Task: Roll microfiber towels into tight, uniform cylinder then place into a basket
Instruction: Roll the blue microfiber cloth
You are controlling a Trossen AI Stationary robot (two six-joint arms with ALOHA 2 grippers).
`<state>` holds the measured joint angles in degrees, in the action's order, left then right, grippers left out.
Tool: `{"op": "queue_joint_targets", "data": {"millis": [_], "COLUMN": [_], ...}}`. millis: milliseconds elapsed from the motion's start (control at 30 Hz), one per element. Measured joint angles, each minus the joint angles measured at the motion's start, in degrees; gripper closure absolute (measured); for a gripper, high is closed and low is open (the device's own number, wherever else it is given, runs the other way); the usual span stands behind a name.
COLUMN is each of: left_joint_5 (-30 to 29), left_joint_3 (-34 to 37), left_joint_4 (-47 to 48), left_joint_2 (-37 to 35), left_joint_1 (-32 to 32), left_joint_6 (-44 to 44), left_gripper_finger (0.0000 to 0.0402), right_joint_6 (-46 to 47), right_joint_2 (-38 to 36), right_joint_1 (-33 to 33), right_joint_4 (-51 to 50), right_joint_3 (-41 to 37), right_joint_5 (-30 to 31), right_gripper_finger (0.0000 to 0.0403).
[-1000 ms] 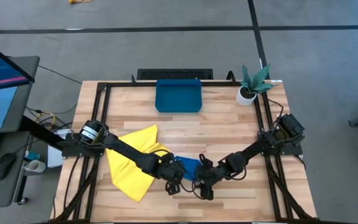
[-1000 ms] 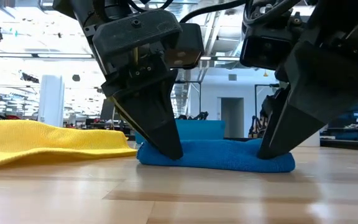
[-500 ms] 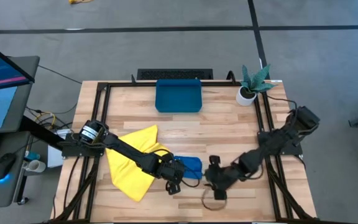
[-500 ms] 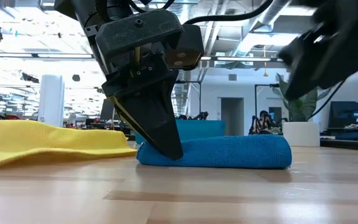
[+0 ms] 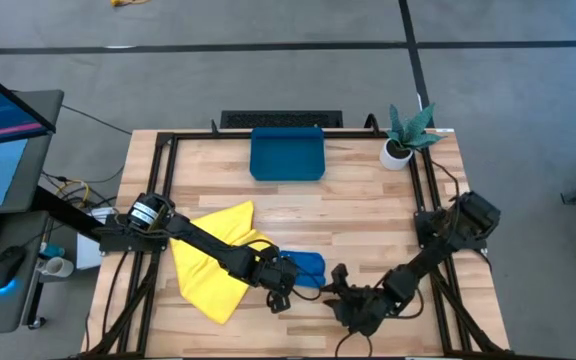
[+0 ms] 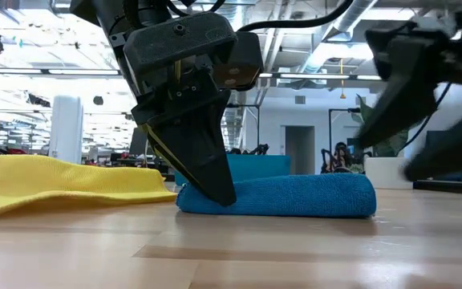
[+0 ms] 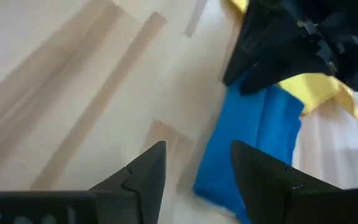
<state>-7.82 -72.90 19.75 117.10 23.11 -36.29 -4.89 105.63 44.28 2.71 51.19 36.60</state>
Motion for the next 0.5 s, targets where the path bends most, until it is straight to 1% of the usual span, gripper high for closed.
{"op": "queue_joint_targets", "data": {"millis": [67,367,500], "left_joint_5": [0.0,0.0,0.0], "left_joint_3": [0.0,0.0,0.0], "left_joint_4": [0.0,0.0,0.0], "left_joint_2": [0.0,0.0,0.0], "left_joint_1": [0.0,0.0,0.0], "left_joint_6": [0.0,0.0,0.0], "left_gripper_finger": [0.0297,0.0297,0.0297], "right_joint_6": [-0.1,0.0,3.5], "right_joint_2": [1.1,5.3,5.4], "right_joint_1": [-0.7,-3.6,-5.1], "right_joint_4": [0.5,-0.7,-2.2], "right_joint_3": [0.6,1.5,1.6], "right_joint_5": [1.1,0.9,0.5], "right_gripper_finger": [0.0205,0.0223,0.0228]}}
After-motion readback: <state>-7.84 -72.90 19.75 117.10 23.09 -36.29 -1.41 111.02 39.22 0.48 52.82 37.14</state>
